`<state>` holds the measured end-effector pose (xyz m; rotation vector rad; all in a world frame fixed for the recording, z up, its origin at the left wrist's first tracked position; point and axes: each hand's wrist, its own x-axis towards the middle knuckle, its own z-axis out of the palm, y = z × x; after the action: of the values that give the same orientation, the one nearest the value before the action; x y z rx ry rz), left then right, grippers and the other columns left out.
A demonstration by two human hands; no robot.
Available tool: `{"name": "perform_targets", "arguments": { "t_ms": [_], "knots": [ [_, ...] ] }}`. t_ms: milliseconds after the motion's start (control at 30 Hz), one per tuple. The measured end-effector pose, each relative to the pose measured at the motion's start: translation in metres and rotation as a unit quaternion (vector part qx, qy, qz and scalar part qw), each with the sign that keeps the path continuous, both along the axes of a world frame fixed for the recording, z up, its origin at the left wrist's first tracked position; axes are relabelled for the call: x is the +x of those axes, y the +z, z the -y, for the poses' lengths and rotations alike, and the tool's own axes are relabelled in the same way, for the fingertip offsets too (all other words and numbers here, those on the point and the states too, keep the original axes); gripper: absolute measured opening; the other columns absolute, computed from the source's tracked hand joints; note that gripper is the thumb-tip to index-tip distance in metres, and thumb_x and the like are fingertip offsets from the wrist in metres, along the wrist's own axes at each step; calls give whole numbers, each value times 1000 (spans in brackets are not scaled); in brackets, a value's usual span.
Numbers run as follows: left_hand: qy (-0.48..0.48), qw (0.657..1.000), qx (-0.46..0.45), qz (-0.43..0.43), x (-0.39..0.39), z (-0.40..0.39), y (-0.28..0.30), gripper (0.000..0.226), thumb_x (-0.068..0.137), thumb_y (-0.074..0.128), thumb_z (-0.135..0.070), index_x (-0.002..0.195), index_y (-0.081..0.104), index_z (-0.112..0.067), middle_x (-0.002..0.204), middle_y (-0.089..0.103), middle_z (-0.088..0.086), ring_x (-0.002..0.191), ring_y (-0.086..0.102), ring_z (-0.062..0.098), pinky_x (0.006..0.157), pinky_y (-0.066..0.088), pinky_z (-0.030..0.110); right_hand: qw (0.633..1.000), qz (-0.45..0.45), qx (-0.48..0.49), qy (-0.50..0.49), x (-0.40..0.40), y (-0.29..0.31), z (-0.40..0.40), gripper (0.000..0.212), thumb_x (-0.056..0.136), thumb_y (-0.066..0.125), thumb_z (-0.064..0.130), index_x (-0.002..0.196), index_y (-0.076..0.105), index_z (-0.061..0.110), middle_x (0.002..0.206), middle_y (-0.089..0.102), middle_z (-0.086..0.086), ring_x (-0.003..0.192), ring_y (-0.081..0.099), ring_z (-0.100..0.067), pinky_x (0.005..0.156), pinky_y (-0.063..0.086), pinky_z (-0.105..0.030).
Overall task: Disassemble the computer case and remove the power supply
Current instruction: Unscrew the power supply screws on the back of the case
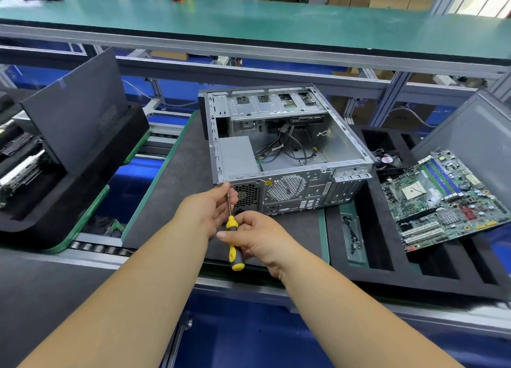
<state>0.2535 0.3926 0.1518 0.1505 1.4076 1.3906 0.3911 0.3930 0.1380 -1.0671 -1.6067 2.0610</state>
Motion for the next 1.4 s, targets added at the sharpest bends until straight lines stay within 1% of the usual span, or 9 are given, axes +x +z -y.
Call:
{"name": "perform_targets", "arguments": {
  "t_ms": [167,300,400,467,700,900,1033,1200,1400],
  "knots": [
    [7,1000,9,-4,1,0,-3,12,94,62,-20,89,65,-9,65,72,-4,60,69,3,52,51,17,999,11,-34,-15,-3,3,1,28,82,79,21,96,56,13,69,57,3,52,58,-11,51,53,-25],
    [11,1000,22,8,1,0,-2,12,94,61,-17,87,64,-7,64,71,-3,57,68,4,47,52,16,999,25,-40,-15,-3,5,-1,18,92,66,34,96,58,17,78,57,-1,50,56,-12,46,45,-22],
    [5,1000,23,7,2,1,-2,11,94,61,-17,88,64,-7,63,71,-4,57,68,3,46,51,16,994,-13,-103,-15,2,9,-2,22,100,47,25,109,62,11,83,69,-4,56,59,-16,53,50,-25],
    [7,1000,26,4,1,2,-3,11,94,61,-16,88,65,-7,62,72,-4,57,69,3,46,50,15,996,-15,-93,-5,5,11,-3,24,101,44,16,114,63,8,85,74,-5,60,63,-16,56,53,-25],
    [-9,1000,28,7,-2,7,-7,12,95,59,-18,91,67,-10,69,74,-3,63,70,4,52,52,16,999,3,-48,-6,9,5,-1,18,95,54,12,110,65,13,84,75,-4,65,66,-16,65,55,-27],
    [-10,1000,14,-22,-1,10,-9,16,95,59,-21,87,69,-12,72,73,-3,61,69,3,52,53,14,998,43,-34,-14,25,-5,3,19,90,48,-1,92,61,12,70,68,-3,59,64,-15,57,52,-20],
    [-100,992,-5,-83,26,10,-6,21,95,59,-21,82,71,-8,66,70,0,54,65,5,51,51,14,990,54,16,-131,51,-12,-8,12,89,53,6,88,58,17,69,52,3,56,47,-12,48,41,-19],
    [-255,954,-12,-155,78,7,-1,22,93,62,-21,83,72,-5,66,68,3,54,61,8,51,50,16,977,14,76,-197,91,-14,-24,11,89,65,26,98,70,28,69,62,10,52,46,-6,50,39,-21],
    [-275,951,8,-143,132,-8,-5,19,95,60,-21,84,69,-8,64,67,2,52,59,7,51,50,16,967,20,110,-229,141,-11,-33,8,86,72,20,81,71,27,69,68,10,50,48,-2,51,39,-21]
  ]
}}
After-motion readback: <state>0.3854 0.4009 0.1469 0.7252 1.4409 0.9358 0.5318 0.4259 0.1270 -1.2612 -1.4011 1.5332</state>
